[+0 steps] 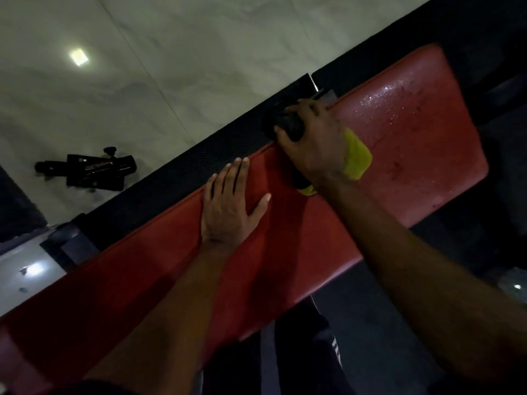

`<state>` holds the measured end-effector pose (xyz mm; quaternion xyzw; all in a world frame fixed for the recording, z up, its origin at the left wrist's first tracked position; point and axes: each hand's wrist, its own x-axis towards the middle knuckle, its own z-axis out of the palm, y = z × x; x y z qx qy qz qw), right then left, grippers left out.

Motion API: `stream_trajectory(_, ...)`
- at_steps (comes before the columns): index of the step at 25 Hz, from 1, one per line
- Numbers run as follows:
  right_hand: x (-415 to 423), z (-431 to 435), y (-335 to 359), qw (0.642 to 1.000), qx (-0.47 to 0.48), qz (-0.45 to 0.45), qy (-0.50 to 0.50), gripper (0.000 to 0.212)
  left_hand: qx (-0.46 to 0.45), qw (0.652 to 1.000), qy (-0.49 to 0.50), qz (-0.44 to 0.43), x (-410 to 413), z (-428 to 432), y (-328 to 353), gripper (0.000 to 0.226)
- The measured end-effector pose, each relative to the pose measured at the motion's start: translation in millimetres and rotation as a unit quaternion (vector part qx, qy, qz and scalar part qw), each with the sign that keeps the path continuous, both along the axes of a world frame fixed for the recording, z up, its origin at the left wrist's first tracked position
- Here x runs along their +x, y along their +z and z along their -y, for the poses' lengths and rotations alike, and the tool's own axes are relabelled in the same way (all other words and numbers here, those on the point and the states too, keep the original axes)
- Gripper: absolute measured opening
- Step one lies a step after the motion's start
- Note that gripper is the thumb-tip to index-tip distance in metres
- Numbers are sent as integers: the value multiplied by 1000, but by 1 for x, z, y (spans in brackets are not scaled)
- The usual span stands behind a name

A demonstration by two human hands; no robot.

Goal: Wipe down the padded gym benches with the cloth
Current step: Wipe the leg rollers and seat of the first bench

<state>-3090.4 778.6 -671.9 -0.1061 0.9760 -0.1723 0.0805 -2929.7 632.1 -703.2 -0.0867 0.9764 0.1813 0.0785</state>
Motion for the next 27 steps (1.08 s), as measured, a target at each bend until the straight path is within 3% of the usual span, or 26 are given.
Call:
stream_trajectory(6, 3, -37, 10, 995, -6, 36, 88, 48, 5, 1000, 4, 17, 0, -1, 5, 80)
stream_trajectory(10, 10, -106, 7, 997, -22, -24, -70, 56, 41, 997, 49, 31, -8, -8, 12, 74)
stream_trajectory(13, 32, -88, 3, 988, -13, -23, -153, 62, 78, 996, 45, 17, -29, -28, 14, 64)
stream_trajectory(16, 51, -77, 5, 995, -16, -2, -99, 62, 91, 996, -7, 1, -68, -57, 11, 57)
stream_trajectory(19, 78, -120, 5, 999, -18, 23, -45, 67, 90, 995, -32, 4, -94, -73, 4, 54)
stream_trajectory(23, 101, -178, 12, 977, -22, 32, -211, 67, 53, 998, -39, -7, -92, -73, -3, 54)
stream_trajectory(27, 70, -163, 6, 947, -65, 11, -314, 61, 35, 999, -27, -22, -91, -79, -4, 55)
